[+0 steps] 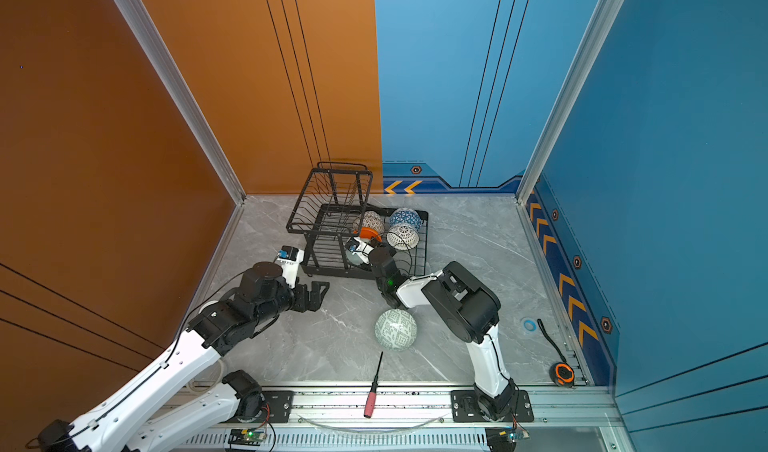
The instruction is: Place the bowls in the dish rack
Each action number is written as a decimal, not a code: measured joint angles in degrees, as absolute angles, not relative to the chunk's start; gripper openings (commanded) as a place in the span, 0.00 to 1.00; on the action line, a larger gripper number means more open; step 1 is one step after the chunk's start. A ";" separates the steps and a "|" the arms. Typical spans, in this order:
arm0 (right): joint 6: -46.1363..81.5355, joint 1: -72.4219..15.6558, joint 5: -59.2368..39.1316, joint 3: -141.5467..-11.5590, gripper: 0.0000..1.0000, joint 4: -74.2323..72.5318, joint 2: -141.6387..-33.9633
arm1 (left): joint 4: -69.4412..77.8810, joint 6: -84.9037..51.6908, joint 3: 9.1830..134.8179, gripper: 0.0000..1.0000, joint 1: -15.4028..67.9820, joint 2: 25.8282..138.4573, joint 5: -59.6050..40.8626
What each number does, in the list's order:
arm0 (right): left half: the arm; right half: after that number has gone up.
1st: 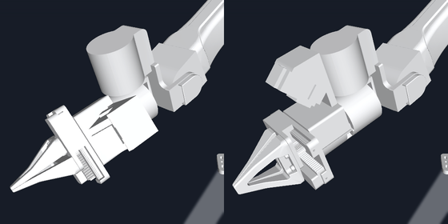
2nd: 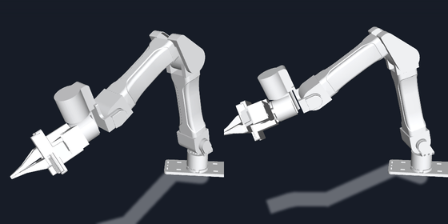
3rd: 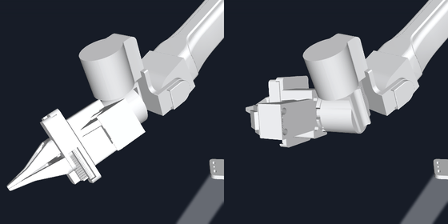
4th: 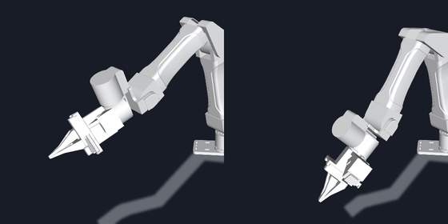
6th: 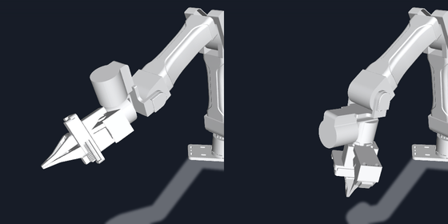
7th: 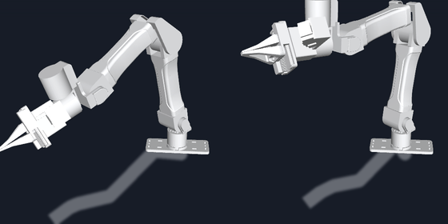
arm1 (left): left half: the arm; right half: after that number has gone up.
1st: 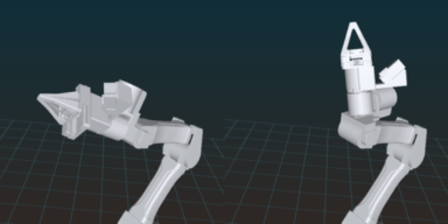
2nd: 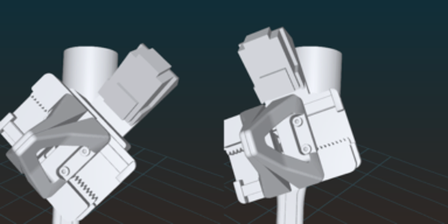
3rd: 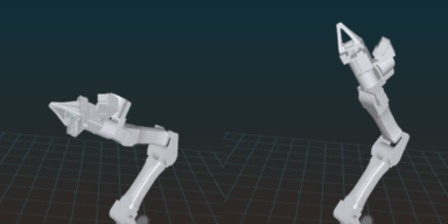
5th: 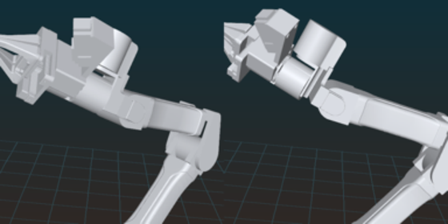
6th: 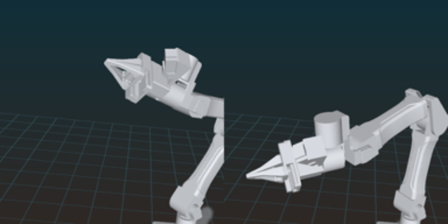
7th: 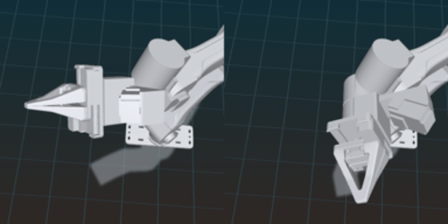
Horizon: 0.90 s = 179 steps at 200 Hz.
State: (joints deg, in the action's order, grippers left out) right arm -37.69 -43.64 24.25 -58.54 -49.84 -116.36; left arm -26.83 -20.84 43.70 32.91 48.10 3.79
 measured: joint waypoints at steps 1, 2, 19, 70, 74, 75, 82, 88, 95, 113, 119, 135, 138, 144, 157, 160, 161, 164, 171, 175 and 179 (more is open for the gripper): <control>-37.67 -43.66 24.25 -58.54 0.19 -49.84 -116.36 | -26.83 -20.84 43.68 0.98 32.91 48.10 3.79; -37.69 -43.68 24.25 -58.57 0.19 -49.84 -116.36 | -26.83 -20.84 43.66 0.98 32.91 48.10 3.79; -37.69 -43.72 24.25 -58.65 0.19 -49.67 -116.36 | -26.83 -20.84 43.53 0.98 32.91 47.99 3.79; -37.65 -43.72 24.25 -58.67 0.22 -49.60 -116.33 | -26.83 -20.84 43.48 0.98 32.91 47.99 3.79; -37.67 -43.72 24.25 -58.67 0.24 -49.54 -116.29 | -26.83 -20.84 43.48 0.98 32.91 47.99 3.79; -37.65 -43.72 24.25 -58.67 0.24 -49.52 -116.29 | -26.83 -20.84 43.48 0.98 32.91 47.99 3.79; -37.60 -43.72 24.21 -58.67 0.28 -49.23 -116.16 | -26.83 -20.84 43.48 0.98 32.91 47.99 3.79; -37.52 -43.72 24.14 -58.65 0.31 -48.62 -115.87 | -26.83 -20.84 43.48 0.98 32.91 47.99 3.79; -37.30 -43.72 23.92 -58.57 0.34 -47.66 -115.44 | -26.83 -20.84 43.48 0.98 32.91 47.99 3.79; -36.67 -43.68 23.31 -57.84 0.44 -45.45 -113.80 | -26.83 -20.84 43.48 0.98 32.91 47.99 3.79; -36.34 -43.59 22.85 -57.41 0.47 -44.62 -112.95 | -26.83 -20.84 43.48 0.98 32.91 47.99 3.79; -36.05 -43.44 22.11 -56.51 0.61 -42.59 -110.69 | -26.83 -20.86 43.48 0.98 32.91 47.99 3.79; -35.55 -43.42 21.87 -56.38 0.63 -42.17 -110.26 | -26.83 -20.86 43.48 0.98 32.91 47.99 3.79; -35.48 -43.27 21.47 -56.21 0.67 -41.39 -109.34 | -26.83 -20.88 43.48 0.98 32.95 47.99 3.79; -35.70 -43.00 20.75 -55.96 0.76 -39.97 -107.79 | -26.83 -20.88 43.48 0.98 32.95 47.99 3.79; -35.77 -42.92 20.75 -55.86 0.78 -39.59 -107.42 | -26.83 -20.88 43.48 0.98 32.95 47.99 3.79; -35.77 -42.87 20.67 -55.77 0.79 -39.40 -107.26 | -26.83 -20.88 43.48 0.98 32.95 47.99 3.79; -35.64 -42.83 20.51 -55.61 0.81 -39.09 -106.96 | -26.83 -20.88 43.48 0.98 32.95 47.99 3.79; -35.62 -42.76 20.25 -55.33 0.85 -38.44 -106.34 | -26.83 -20.88 43.48 0.98 32.95 47.94 3.79; -35.70 -42.68 20.01 -55.18 0.87 -37.95 -106.02 | -26.83 -20.88 43.48 0.98 32.95 47.92 3.79; -35.59 -42.65 19.86 -55.02 0.89 -37.74 -105.78 | -26.83 -20.88 43.48 0.98 32.95 47.88 3.79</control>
State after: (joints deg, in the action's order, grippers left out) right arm -35.59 -42.65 19.86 -55.02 -37.74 -105.78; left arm -26.83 -20.88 43.48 32.95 47.88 3.79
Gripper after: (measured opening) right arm 0.840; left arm 0.979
